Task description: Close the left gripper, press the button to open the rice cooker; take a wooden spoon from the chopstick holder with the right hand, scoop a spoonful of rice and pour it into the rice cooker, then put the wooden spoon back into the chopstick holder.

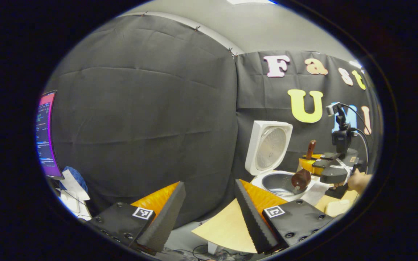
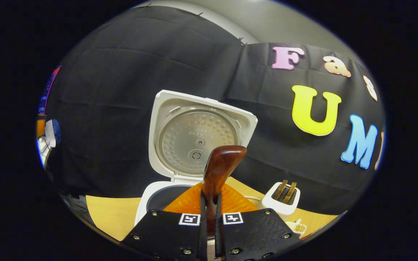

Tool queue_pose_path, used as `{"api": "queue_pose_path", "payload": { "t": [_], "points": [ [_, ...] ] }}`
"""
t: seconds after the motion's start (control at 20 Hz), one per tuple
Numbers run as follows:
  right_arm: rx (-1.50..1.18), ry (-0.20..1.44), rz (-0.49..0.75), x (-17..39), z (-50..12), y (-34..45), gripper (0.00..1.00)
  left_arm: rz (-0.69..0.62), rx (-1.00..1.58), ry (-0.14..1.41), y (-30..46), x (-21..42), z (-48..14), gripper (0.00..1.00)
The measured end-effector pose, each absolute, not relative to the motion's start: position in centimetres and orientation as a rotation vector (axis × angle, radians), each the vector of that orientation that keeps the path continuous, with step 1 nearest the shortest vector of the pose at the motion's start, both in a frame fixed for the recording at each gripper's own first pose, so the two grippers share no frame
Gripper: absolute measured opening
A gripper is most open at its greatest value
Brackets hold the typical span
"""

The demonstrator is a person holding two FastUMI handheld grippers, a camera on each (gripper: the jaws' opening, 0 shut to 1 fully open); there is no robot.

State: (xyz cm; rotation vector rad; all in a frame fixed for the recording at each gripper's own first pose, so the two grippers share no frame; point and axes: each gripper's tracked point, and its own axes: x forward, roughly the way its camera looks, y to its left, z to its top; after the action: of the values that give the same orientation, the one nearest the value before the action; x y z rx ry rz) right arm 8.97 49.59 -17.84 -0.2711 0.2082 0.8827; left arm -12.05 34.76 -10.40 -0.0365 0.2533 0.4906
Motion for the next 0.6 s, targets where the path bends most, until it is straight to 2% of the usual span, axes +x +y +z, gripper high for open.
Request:
{"api": "queue_pose_path", "payload": {
  "t": [0.25,0.6],
  "points": [
    [-0.197,0.247,0.866,9.2,-17.4,49.1,0.08,0.493,-0.050,0.243,35.0,-12.1,-10.3,0.95],
    [0.140,0.391,0.787,11.7,-14.9,46.7,0.08,0.467,-0.053,0.208,34.1,-10.7,-8.9,0.97]
  ]
}}
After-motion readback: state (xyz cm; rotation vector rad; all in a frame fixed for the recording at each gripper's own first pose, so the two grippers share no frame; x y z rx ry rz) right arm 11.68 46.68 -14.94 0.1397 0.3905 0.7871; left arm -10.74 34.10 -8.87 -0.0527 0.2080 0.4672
